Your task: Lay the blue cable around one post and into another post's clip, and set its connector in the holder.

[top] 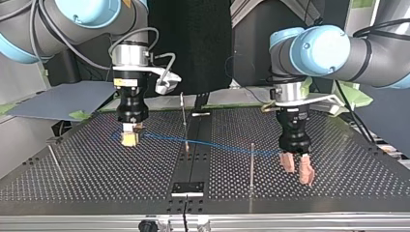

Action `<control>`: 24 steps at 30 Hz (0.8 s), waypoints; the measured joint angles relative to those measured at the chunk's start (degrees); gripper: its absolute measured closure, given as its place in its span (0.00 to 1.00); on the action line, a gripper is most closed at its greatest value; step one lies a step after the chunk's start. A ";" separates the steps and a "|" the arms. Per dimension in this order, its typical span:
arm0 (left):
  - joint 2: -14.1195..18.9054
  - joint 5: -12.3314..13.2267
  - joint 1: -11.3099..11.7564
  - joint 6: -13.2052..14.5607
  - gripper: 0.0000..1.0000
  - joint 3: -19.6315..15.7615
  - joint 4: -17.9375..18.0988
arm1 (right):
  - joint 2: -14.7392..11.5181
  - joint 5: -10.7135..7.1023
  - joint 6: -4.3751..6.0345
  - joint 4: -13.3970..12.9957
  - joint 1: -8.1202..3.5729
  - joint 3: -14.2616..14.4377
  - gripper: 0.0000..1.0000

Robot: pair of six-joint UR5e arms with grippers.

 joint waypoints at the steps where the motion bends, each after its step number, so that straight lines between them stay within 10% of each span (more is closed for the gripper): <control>1: -0.45 0.41 0.08 -0.18 0.00 0.45 -0.46 | 0.10 -0.02 0.01 0.04 -0.11 -0.15 0.97; 24: -9.98 2.97 3.66 -0.23 0.00 10.02 -10.61 | 4.65 -0.75 0.24 0.39 -3.48 -2.72 0.97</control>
